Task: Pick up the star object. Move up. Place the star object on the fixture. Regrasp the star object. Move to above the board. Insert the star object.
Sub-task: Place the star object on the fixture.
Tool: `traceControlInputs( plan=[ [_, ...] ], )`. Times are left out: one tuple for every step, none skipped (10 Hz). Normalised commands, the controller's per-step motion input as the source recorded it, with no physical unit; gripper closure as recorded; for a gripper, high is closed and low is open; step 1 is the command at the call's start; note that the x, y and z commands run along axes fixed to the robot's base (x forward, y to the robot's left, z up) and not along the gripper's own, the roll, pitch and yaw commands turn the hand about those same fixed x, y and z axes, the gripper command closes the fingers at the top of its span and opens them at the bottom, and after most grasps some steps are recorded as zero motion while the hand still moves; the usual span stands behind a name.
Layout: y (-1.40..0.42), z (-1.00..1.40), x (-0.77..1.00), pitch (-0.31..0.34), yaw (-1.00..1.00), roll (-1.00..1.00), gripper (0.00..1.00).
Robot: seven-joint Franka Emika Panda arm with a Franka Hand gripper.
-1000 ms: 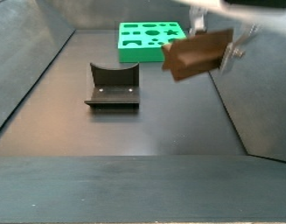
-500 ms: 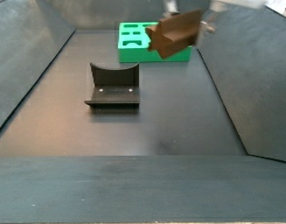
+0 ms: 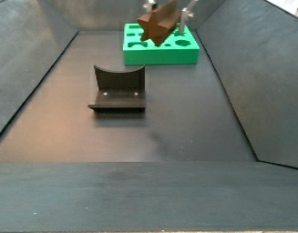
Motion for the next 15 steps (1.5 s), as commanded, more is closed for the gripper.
traceControlInputs(
  plan=[
    [-0.34, -0.01, 1.0, 0.134, 1.0, -0.15, 1.0],
    [-0.26, 0.0, 1.0, 0.175, 1.0, -0.17, 1.0],
    [-0.22, 0.0, 1.0, 0.211, 1.0, -0.2, 1.0],
    [-0.15, 0.0, 1.0, 0.225, 0.77, -0.2, 1.0],
    [-0.11, 0.0, 0.96, 0.218, 0.61, -0.19, 1.0],
    [0.39, 0.09, 1.0, 0.03, 0.14, -1.0, 1.0],
    [0.43, 0.08, 0.94, 0.028, 0.08, -1.0, 1.0],
    [0.3, 0.05, 0.82, 0.044, 0.06, -1.0, 1.0],
    [0.2, 0.04, 0.75, 0.056, 0.05, -1.0, 1.0],
    [0.1, 0.01, 0.59, 0.081, 0.04, -1.0, 1.0],
    [0.09, 0.01, 0.52, 0.092, 0.03, -1.0, 1.0],
    [0.07, 0.0, 0.4, 0.11, 0.02, -1.0, 1.0],
    [0.06, 0.0, 0.3, 0.127, 0.0, -1.0, 1.0],
    [0.05, -0.01, 0.18, 0.149, -0.03, -1.0, 1.0],
    [0.05, -0.01, 0.12, 0.161, -0.05, -1.0, 1.0]
  ],
)
